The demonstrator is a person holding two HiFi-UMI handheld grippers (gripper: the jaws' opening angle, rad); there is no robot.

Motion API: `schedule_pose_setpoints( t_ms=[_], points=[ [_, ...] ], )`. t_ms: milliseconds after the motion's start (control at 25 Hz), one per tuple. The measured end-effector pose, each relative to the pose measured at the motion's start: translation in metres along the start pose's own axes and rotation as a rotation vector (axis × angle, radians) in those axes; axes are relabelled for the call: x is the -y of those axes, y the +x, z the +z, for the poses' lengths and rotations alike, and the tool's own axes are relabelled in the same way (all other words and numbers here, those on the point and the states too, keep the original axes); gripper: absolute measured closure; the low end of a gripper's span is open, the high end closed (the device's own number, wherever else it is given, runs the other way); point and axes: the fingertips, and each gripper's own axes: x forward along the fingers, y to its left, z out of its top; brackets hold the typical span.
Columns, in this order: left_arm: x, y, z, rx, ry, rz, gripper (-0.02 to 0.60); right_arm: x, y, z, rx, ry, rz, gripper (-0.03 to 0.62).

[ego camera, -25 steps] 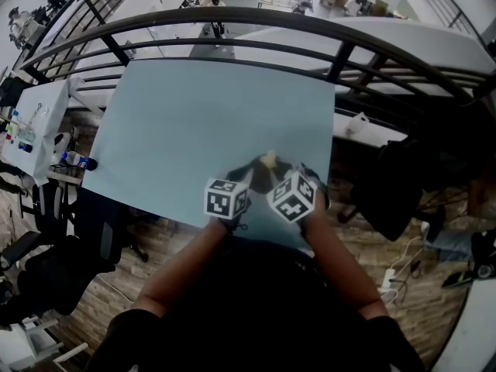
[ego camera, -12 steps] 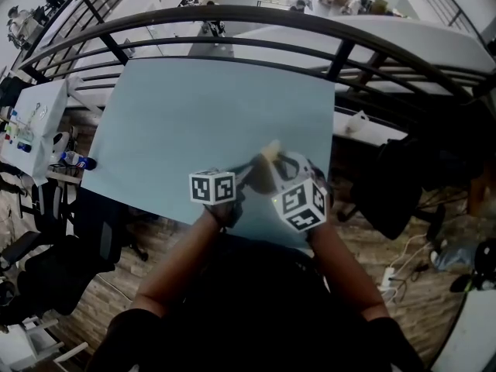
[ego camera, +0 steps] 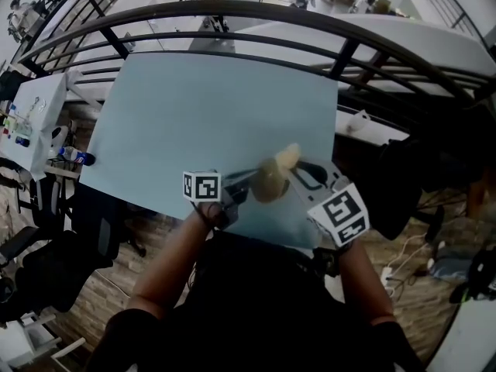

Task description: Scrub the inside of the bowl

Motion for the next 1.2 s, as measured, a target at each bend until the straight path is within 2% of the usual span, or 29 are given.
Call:
schedule_pose_setpoints(
  t_ms=[160, 280, 400, 520, 640, 880, 1000, 1200],
  points=[
    [0.006, -0.004, -0.003, -0.014, 0.004, -0.083, 0.572, -0.004, -0.014, 0.002, 0.012, 0.034, 0.066, 0.531],
    [0.004, -0.009, -0.001, 0.011, -0.068, -0.134, 0.572, -0.004, -0.022, 0.006, 0.022, 0.038, 0.085, 0.531],
    [0.008, -0.012, 0.007, 0.055, -0.129, -0.206, 0.572, -0.014, -0.027, 0.006, 0.038, 0.038, 0.160, 0.531],
    [0.012, -0.015, 0.012, 0.081, -0.157, -0.263, 0.572, -0.034, -0.028, 0.007, 0.001, 0.033, 0.247, 0.531],
    [0.021, -0.014, 0.014, 0.088, -0.176, -0.315, 0.572, -0.044, -0.025, 0.006, -0.017, 0.035, 0.280, 0.531],
    [0.029, -0.009, 0.003, 0.030, -0.170, -0.343, 0.574, -0.037, -0.017, 0.005, 0.015, 0.055, 0.282, 0.531],
    [0.043, -0.009, -0.007, -0.024, -0.146, -0.395, 0.574, -0.029, -0.014, 0.005, 0.045, 0.046, 0.279, 0.531],
    [0.069, -0.009, -0.016, -0.087, -0.075, -0.470, 0.572, -0.028, -0.009, 0.012, 0.053, 0.080, 0.323, 0.531]
  ],
)
